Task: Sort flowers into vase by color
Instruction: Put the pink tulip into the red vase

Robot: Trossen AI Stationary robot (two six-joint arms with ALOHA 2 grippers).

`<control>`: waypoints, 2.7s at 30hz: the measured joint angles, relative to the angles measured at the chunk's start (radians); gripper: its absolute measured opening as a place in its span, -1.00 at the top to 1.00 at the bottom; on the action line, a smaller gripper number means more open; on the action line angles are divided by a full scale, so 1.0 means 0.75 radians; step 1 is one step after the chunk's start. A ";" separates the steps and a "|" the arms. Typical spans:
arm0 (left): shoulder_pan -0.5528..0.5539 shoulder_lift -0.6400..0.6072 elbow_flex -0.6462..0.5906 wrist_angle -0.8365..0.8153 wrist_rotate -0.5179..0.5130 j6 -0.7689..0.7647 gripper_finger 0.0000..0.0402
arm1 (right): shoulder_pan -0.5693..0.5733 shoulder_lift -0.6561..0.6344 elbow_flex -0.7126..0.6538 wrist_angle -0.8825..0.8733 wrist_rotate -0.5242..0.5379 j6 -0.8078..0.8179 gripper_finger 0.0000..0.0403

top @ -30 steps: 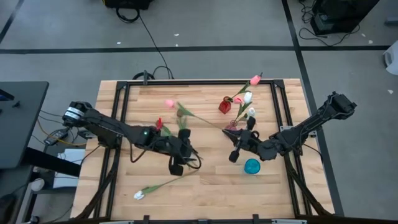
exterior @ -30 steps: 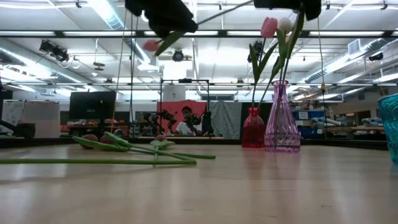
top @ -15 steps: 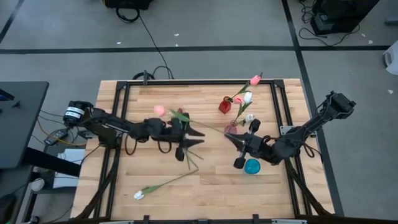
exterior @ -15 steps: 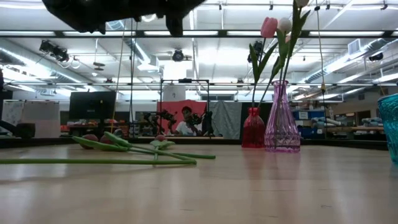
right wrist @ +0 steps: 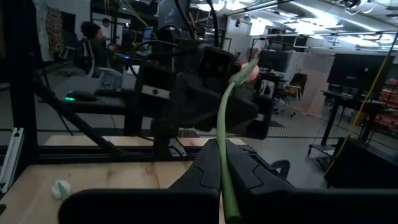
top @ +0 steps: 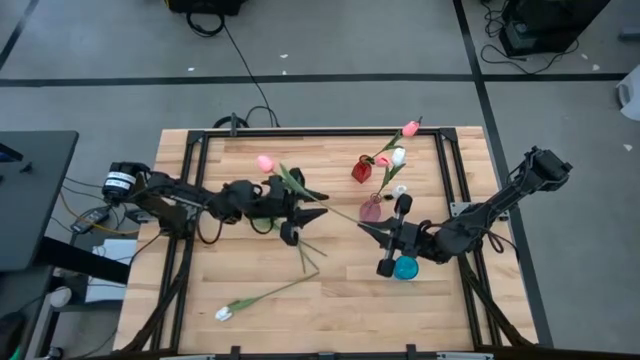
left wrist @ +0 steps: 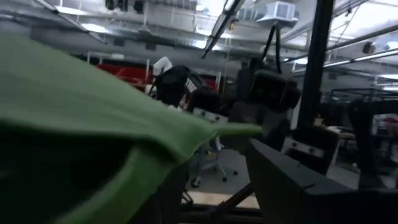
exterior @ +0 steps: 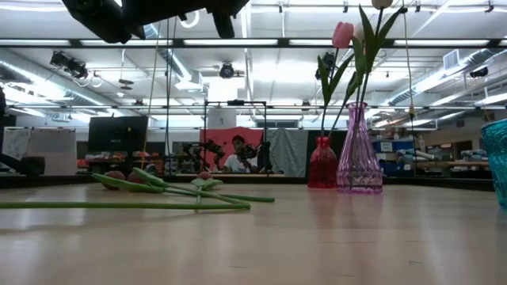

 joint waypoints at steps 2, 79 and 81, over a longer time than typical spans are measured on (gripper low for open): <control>0.005 0.001 0.000 0.038 0.041 0.000 0.10 | -0.001 0.001 0.000 -0.013 -0.002 0.010 0.96; 0.627 0.392 1.188 -1.765 0.318 0.692 0.95 | 0.286 -0.535 -0.001 -0.756 0.374 0.213 0.04; 0.633 0.428 1.184 -1.757 0.347 0.683 0.95 | 0.284 -0.532 -0.001 -0.757 0.375 0.217 0.04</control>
